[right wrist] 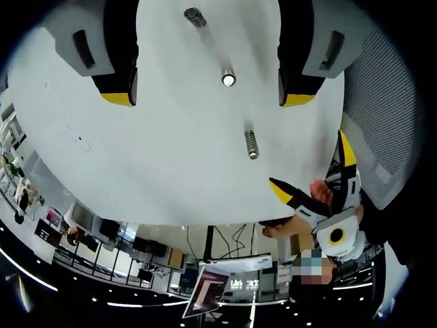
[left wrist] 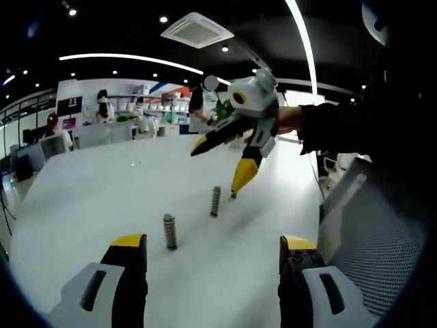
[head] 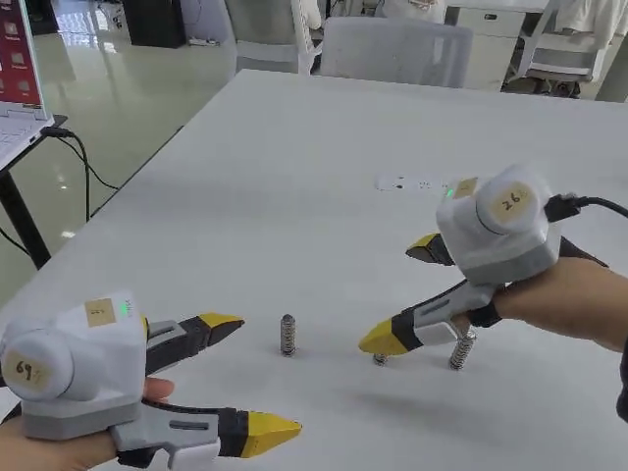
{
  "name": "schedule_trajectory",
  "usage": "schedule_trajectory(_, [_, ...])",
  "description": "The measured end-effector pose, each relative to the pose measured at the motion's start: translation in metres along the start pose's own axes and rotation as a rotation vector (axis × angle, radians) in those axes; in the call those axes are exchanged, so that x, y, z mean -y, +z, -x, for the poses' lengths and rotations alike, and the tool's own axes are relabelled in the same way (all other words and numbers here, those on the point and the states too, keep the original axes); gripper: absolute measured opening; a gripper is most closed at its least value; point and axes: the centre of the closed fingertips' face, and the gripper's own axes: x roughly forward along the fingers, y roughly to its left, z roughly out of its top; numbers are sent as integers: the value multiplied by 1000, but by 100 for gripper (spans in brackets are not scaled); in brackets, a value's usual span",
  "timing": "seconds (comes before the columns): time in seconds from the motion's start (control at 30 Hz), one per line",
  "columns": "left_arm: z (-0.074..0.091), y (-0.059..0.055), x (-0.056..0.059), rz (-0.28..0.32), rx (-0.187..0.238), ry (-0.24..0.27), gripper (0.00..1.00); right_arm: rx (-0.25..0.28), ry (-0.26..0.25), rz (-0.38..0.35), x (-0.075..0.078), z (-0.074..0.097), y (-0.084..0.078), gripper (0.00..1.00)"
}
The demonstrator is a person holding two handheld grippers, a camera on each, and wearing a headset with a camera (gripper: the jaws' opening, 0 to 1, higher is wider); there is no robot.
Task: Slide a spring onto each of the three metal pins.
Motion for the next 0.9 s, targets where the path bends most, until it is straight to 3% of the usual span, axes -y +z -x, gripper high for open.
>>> schedule_trajectory(0.5, [-1,5,-2,8,13,8,78,59,-89,-83,12,34,-18,86])
schedule_trajectory(0.9, [-2,8,-1,16,17,7,80,85,-131,-132,3,53,-37,86])
